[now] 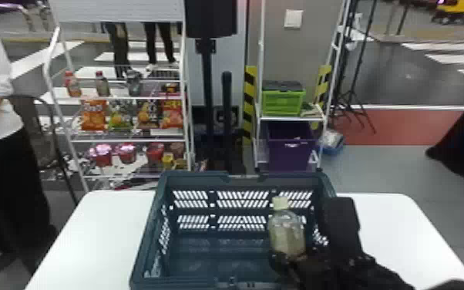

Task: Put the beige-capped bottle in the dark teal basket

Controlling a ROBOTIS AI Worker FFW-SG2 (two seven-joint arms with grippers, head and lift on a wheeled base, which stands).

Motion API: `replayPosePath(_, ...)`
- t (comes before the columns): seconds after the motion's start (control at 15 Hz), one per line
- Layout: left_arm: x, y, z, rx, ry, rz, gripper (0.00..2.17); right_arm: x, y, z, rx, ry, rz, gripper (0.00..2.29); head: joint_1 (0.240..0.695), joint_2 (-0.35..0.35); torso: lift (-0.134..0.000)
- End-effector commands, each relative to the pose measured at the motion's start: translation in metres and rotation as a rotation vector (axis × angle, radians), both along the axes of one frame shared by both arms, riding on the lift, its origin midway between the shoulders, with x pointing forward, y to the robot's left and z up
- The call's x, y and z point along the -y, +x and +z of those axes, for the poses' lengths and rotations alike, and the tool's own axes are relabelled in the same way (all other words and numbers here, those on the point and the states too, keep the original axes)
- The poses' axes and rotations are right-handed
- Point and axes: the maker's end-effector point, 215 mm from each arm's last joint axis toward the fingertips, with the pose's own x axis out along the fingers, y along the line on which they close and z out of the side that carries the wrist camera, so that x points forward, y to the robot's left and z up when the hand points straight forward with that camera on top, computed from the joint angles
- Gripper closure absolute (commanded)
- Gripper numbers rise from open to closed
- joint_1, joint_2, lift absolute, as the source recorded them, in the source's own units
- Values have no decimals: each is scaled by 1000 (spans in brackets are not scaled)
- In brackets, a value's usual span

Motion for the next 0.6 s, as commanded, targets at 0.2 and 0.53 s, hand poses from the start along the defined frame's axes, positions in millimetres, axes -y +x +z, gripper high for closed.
replayPosePath(0.2,-2,-2,-3,3,1,4,157,-26,20,-32,-144,-34,29,2219,499,0,0)
replayPosePath(0.53,-4,-3,-3,7,2,6,157,-48,38,-45,-201,-11,44,2216,499,0,0)
